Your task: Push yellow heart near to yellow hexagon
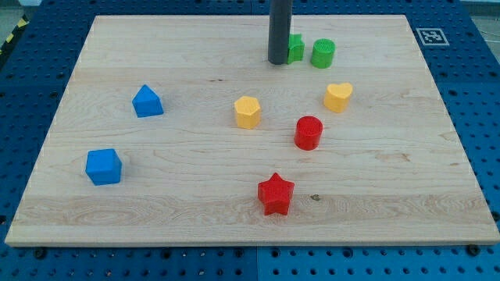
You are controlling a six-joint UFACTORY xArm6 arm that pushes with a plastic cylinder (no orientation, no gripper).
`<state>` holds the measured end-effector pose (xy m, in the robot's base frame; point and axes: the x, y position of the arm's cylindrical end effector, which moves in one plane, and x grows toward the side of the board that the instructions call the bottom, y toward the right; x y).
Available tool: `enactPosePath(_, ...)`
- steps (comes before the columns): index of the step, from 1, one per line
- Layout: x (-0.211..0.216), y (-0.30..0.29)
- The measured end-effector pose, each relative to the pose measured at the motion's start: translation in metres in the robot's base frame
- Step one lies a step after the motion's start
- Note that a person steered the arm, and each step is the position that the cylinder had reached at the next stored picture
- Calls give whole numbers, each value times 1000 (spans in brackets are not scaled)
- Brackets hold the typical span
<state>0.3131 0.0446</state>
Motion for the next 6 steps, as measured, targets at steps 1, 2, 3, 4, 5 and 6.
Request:
enactPosePath(1,0,0)
enactPosePath(2,23,-2)
enactPosePath(3,28,25)
enactPosePath(4,28,38)
enactPosePath(5,33,38)
enactPosePath(6,38,38)
